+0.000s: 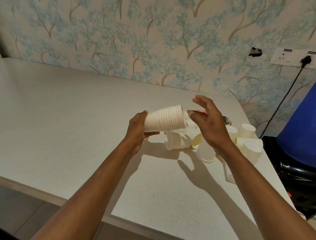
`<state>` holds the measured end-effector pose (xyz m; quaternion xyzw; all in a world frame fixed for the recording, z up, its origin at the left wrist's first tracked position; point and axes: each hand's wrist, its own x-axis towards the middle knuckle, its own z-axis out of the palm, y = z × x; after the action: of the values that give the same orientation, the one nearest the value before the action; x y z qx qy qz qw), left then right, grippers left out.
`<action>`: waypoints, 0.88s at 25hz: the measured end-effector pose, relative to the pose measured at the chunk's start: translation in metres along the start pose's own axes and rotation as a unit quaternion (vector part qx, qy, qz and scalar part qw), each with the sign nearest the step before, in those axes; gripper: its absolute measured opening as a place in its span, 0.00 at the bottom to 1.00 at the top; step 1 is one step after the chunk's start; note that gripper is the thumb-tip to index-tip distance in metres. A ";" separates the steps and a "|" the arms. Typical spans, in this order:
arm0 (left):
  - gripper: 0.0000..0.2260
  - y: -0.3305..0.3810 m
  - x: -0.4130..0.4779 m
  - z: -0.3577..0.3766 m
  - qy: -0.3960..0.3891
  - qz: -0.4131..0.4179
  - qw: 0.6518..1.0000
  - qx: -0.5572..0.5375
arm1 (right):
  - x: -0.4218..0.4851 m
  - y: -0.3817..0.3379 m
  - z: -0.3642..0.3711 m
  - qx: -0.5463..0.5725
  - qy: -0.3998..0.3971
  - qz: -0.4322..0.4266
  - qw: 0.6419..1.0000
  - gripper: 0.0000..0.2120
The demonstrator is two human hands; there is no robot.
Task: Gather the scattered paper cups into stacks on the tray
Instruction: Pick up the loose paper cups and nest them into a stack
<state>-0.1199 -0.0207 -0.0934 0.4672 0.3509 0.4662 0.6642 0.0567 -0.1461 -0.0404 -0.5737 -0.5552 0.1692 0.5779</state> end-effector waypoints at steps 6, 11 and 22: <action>0.10 -0.002 -0.004 -0.021 0.031 0.001 0.999 0.012 | 0.001 0.055 0.008 -0.355 -0.134 0.034 0.925 0.29; 0.10 0.002 -0.008 -0.028 0.042 0.003 0.999 0.016 | 0.004 0.073 0.032 -0.439 -0.202 -0.057 0.874 0.36; 0.11 0.003 -0.015 -0.046 0.062 0.001 0.998 -0.002 | 0.009 0.059 0.025 -0.377 -0.073 -0.098 0.918 0.41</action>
<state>-0.1673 -0.0209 -0.1045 0.4368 0.3895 0.4956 0.6418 0.0648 -0.1096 -0.0933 -0.6782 -0.6718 -0.0689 0.2900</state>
